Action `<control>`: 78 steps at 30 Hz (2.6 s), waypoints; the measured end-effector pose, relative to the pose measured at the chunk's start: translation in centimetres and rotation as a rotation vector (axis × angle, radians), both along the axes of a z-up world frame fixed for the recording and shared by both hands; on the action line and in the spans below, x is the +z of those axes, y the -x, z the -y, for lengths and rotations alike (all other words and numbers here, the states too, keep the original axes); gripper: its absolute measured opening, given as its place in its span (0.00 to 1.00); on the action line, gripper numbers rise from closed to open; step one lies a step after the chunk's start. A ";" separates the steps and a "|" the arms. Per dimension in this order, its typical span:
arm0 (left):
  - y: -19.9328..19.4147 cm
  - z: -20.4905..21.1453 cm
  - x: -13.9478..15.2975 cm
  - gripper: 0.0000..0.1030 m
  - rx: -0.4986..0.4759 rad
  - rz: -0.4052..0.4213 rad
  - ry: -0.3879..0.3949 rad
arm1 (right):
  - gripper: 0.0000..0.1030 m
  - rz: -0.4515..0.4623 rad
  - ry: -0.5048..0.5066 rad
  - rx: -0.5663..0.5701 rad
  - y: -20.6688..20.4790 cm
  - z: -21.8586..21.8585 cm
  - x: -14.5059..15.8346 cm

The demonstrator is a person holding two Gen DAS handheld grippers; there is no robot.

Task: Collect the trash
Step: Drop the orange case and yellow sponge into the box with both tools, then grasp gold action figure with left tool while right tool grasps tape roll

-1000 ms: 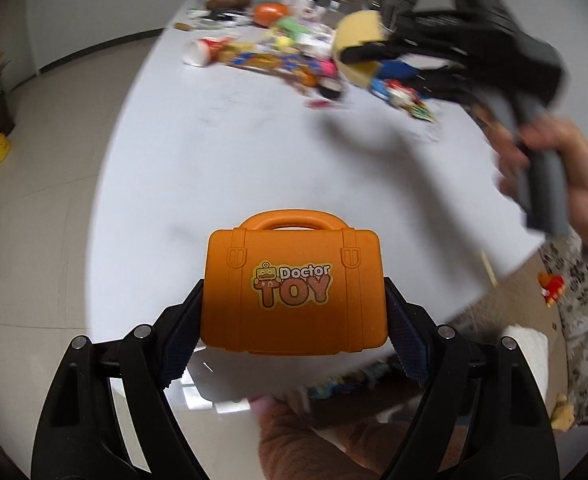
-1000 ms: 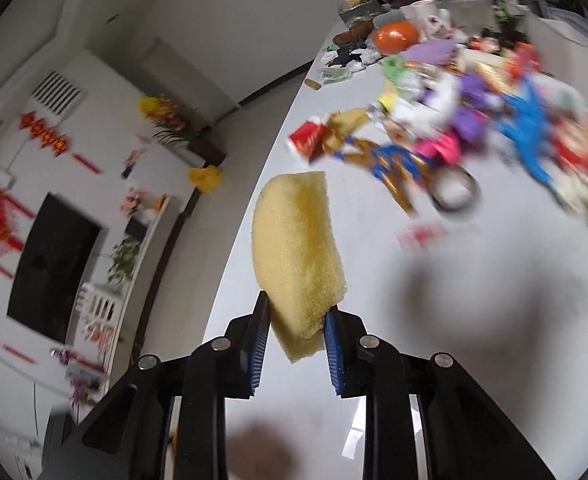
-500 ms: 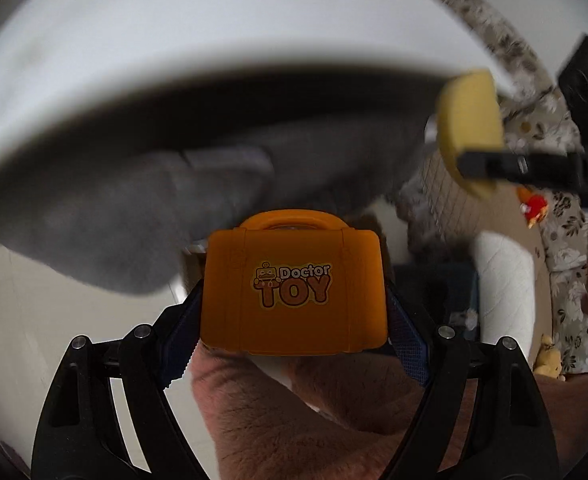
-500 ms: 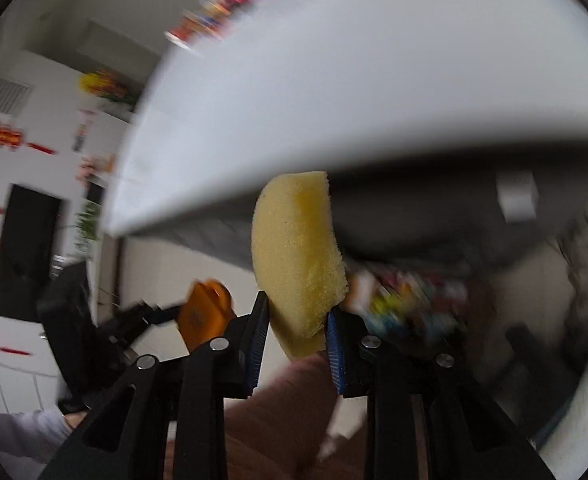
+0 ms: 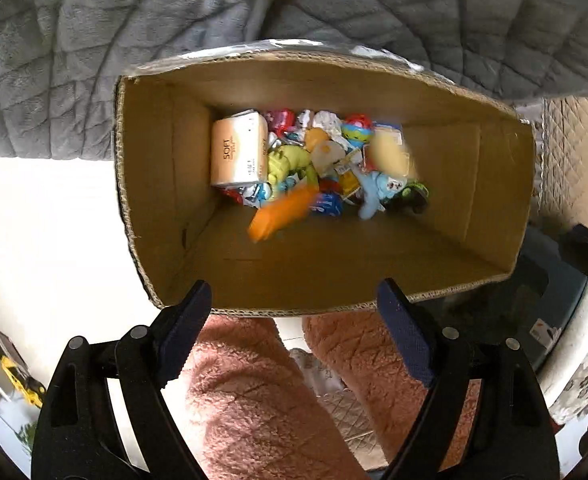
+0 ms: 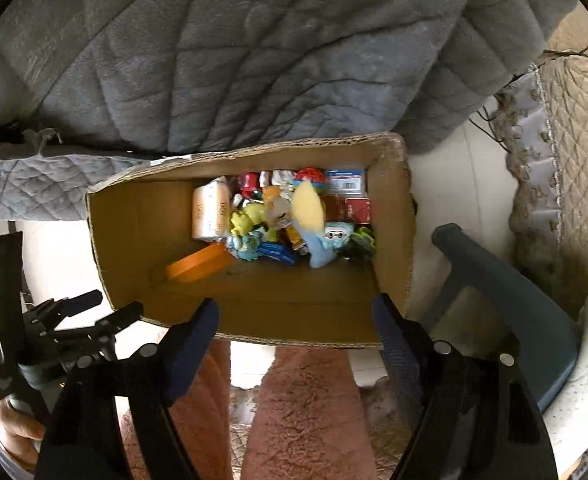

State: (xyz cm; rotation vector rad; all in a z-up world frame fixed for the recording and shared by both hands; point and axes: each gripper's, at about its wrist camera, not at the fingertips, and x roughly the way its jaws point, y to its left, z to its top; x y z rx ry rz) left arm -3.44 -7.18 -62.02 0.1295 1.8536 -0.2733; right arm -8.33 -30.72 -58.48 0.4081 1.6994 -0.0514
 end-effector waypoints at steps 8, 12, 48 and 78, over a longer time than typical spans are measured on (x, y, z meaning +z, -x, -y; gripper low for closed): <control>0.9 -1.6 13.0 0.80 0.051 0.188 0.160 | 0.79 0.202 -0.155 0.019 -0.9 -0.7 11.6; 1.5 -2.7 23.4 0.80 0.047 0.377 0.214 | 0.81 0.362 -0.280 0.028 -1.8 -1.6 19.7; -50.0 -6.5 31.5 0.31 0.715 0.321 0.171 | 0.84 0.661 -0.187 -0.373 -10.2 -10.6 34.7; -21.1 -24.8 37.5 0.30 0.285 0.516 0.480 | 0.53 0.489 0.293 0.203 -48.6 -20.2 28.0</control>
